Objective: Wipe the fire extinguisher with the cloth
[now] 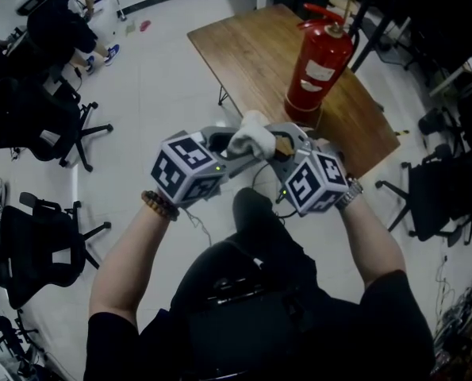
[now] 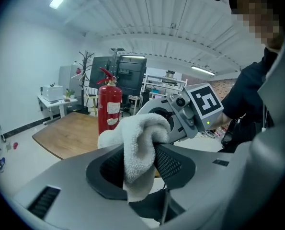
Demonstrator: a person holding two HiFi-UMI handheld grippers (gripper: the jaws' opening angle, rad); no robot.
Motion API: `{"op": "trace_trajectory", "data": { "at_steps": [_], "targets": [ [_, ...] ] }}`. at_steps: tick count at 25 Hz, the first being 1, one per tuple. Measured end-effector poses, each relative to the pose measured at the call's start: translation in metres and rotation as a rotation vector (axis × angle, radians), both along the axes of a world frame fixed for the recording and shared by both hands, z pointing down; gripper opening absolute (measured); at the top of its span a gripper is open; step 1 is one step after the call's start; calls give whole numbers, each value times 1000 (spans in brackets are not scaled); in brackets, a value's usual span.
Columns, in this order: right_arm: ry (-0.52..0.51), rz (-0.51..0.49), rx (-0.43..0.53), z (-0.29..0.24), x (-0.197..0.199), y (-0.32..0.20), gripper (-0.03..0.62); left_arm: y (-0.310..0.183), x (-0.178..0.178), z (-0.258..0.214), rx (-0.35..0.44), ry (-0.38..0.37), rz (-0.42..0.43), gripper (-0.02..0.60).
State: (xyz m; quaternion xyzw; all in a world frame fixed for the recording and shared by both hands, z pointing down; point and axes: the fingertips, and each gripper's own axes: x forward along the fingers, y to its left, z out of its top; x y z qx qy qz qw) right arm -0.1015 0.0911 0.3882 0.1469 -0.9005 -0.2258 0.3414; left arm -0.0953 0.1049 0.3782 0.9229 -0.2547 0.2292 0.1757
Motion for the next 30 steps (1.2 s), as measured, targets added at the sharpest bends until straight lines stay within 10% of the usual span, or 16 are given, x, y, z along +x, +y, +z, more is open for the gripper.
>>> {"op": "trace_trajectory", "data": {
  "at_steps": [9,17,24,30],
  "targets": [
    [6,186,-72,16,18,-35,197,-32,-8,3,140,-111,-47,54],
    [-228,452,-87,-5,61,-99,235,-110,-17,-18,253,-91,-111,52],
    [-347,797,-136,7,129,-159,58,-183,18,-45,371,-29,0,52],
    [-391,936,-160,24,167,-195,48,-252,27,-64,433,14,1,52]
  ]
}}
